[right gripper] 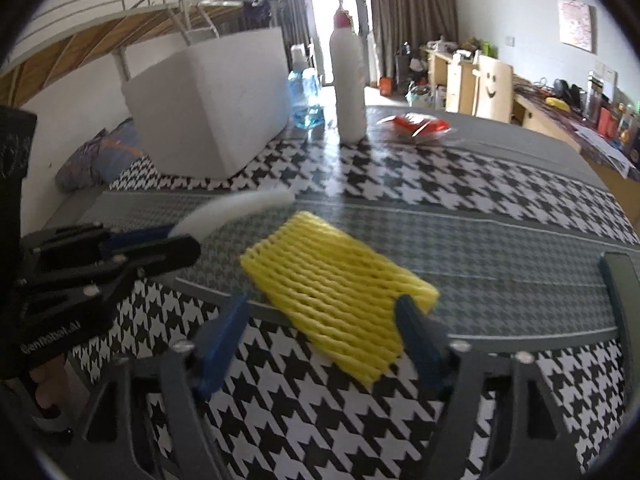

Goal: Organize soft objects
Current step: 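Grasp the yellow foam net with the right tool while the left tool holds the handle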

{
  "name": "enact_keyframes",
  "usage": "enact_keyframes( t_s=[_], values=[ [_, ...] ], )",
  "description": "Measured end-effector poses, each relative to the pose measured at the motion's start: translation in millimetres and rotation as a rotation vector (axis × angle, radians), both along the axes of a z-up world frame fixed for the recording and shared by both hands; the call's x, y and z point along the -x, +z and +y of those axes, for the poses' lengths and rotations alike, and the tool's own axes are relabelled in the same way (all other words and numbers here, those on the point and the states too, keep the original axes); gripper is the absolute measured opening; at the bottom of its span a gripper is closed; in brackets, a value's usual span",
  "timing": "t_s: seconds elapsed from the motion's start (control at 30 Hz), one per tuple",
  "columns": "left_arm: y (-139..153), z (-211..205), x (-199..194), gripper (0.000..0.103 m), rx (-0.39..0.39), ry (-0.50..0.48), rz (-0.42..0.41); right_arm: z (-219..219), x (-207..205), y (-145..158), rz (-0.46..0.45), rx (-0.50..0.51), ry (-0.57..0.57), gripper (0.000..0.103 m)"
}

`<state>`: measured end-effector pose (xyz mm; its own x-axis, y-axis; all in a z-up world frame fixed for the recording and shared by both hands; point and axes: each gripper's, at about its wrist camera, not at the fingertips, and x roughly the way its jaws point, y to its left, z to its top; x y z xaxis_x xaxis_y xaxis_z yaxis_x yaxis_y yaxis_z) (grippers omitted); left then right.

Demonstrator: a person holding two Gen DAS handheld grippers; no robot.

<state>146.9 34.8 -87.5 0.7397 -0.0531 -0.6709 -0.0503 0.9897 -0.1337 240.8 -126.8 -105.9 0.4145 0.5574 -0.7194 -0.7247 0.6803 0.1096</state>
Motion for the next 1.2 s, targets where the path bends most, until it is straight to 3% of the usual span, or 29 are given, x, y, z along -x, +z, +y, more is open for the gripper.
enact_keyframes(
  t_s=[0.2, 0.5, 0.67, 0.73, 0.8, 1.2],
  values=[
    [-1, 2, 1, 0.017, 0.014, -0.016, 0.004, 2, -3, -3, -0.008, 0.053, -0.011, 0.061],
    [-1, 3, 0, 0.017, 0.024, -0.018, 0.002, 12, -1, -5, -0.046, 0.131, -0.010, 0.057],
    [2, 2, 3, 0.017, 0.021, -0.019, -0.006, 14, -4, -3, -0.060, 0.162, -0.024, 0.042],
    [3, 2, 4, 0.017, 0.019, -0.017, -0.008, 10, -5, -3, -0.069, 0.162, -0.036, 0.028],
    [5, 0, 5, 0.017, 0.014, -0.016, -0.013, 6, -5, -1, -0.073, 0.154, -0.048, 0.023],
    [13, -4, 14, 0.017, -0.001, -0.007, -0.033, -11, 7, 17, -0.088, 0.069, -0.052, 0.022]
  ],
)
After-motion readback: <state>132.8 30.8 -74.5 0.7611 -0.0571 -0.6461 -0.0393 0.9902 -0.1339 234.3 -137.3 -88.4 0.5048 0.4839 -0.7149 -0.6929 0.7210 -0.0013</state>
